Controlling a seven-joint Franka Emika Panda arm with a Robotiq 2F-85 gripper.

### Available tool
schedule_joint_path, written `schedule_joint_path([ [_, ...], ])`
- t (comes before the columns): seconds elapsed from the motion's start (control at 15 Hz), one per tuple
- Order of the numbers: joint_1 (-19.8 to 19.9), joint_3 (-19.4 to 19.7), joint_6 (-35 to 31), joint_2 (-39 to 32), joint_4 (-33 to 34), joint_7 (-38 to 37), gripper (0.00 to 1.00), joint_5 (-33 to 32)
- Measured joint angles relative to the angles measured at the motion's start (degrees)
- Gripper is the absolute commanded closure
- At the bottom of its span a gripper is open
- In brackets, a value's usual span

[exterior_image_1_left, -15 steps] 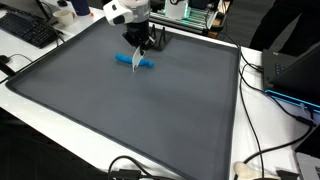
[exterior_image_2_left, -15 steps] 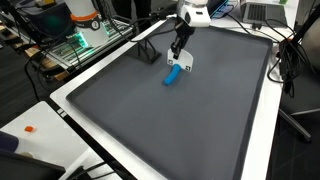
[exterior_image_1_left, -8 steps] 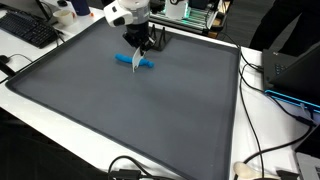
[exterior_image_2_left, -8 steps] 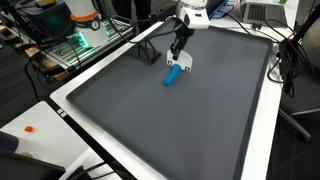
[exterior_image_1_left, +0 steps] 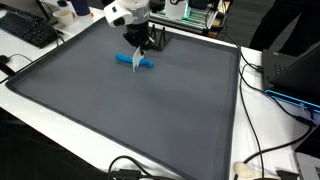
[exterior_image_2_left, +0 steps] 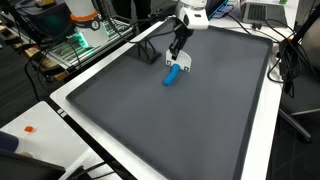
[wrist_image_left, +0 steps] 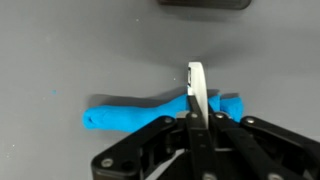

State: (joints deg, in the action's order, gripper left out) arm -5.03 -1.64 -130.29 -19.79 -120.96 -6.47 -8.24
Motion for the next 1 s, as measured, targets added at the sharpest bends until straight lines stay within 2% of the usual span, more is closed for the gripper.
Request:
schedule_joint_path([
  [0.47,0.01,-0.01,3.92,0.21,-0.02,0.09,0.99,0.15],
  [1.0,0.01,-0.07,4.63,0.9,-0.17,1.36,0.99,0.46],
])
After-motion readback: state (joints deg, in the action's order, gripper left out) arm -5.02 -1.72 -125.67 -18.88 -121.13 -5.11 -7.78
